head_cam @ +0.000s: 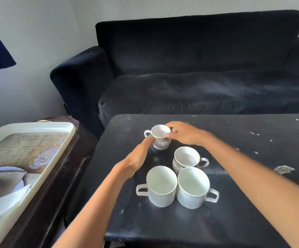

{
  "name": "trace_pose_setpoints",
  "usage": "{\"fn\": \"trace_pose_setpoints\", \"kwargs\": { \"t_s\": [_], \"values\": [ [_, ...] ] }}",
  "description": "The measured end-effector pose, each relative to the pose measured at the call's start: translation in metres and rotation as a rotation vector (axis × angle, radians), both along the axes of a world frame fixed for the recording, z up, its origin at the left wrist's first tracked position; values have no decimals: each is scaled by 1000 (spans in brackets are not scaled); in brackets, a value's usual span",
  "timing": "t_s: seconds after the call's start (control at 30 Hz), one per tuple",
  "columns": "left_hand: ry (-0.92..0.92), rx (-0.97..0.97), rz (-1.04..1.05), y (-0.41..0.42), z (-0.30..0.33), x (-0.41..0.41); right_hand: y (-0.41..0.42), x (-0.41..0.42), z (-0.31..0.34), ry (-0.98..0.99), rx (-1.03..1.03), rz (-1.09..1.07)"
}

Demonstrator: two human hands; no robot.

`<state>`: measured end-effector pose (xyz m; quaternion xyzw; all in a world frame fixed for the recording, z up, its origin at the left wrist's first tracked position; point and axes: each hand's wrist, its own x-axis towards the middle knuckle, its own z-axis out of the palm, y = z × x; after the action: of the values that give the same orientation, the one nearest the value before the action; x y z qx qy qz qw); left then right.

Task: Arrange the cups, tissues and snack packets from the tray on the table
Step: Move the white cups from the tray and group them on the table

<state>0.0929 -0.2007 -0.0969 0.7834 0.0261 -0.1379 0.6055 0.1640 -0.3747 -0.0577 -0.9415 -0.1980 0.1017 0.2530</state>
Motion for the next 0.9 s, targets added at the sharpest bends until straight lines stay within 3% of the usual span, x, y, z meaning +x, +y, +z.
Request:
{"fn": "trace_pose_setpoints", "kwargs": {
  "t_s": [0.1, 0.23, 0.37, 0.53, 0.7, 0.9],
  "values": [
    [59, -30, -52, -7, -12, 19, 1, 15, -10, 45, 56, -43],
    [-9, -130, -19, -10, -22, 31, 1, 27, -19, 141, 203, -118],
    [-49, 11, -60, -12, -23, 28, -1, 26, -24, 204, 268, -147],
    [108, 238, -39, -12, -8, 10, -20, 1, -17, 290, 316, -167],
    [170, 276, -251, -7, 28, -18, -61, -47, -14, 301, 376, -151],
    [147, 339, -328, -12, 57, -29, -90, -98, -24, 350, 534, -241]
  ]
}}
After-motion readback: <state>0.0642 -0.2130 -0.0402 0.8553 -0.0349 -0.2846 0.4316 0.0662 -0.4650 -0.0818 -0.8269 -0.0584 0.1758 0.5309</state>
